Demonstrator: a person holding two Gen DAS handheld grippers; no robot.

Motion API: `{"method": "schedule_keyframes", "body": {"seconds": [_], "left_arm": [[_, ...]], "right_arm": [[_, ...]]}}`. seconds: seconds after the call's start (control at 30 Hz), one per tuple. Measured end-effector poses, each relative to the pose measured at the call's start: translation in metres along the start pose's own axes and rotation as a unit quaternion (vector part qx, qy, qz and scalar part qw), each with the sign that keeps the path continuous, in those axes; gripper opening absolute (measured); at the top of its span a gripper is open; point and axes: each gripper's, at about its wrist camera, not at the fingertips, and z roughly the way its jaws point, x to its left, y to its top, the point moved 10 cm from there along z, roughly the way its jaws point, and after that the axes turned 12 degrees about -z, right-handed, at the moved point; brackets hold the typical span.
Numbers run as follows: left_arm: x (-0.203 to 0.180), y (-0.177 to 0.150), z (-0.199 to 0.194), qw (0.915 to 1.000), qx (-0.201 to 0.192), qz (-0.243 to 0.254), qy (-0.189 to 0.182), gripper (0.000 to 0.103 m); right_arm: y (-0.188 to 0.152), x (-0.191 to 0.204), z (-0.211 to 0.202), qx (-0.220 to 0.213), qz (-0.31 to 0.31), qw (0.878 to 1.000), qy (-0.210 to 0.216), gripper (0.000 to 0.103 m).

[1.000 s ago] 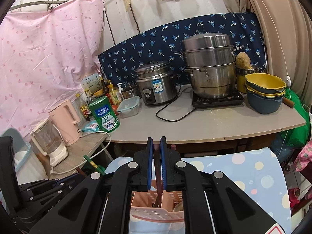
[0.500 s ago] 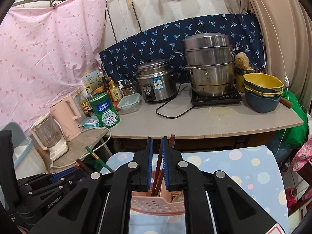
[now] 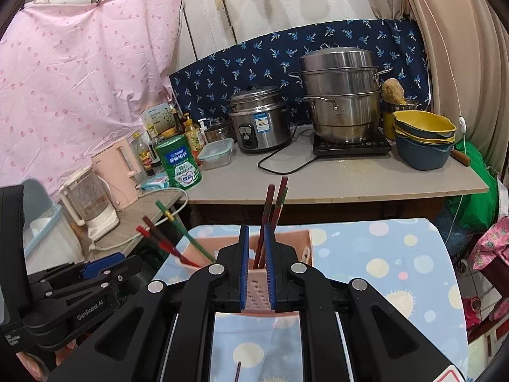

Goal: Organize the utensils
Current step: 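Move both open tools back down toward the last two chopsticks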

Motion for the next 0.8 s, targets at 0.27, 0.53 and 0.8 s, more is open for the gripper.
{"method": "schedule_keyframes", "body": {"seconds": [0.27,0.53,0.8], "left_arm": [[0.010,-0.044,-0.021,0.9999,0.013,0.004,-0.001,0.031],[0.033,-0.108,-0.037,0.9995,0.028,0.007,0.011,0.034],[0.049,-0.178,-0.043,0.9980,0.058,0.010,0.022,0.038]], "right_arm": [[-0.063,0.022,-0.029,0.056,-0.021,0.998,0.009,0.016],[-0.155,0.037,-0.063,0.112,-0.020,0.993,0.017,0.017],[-0.231,0.062,-0.087,0.157,-0.012,0.987,0.030,0.017]]}}
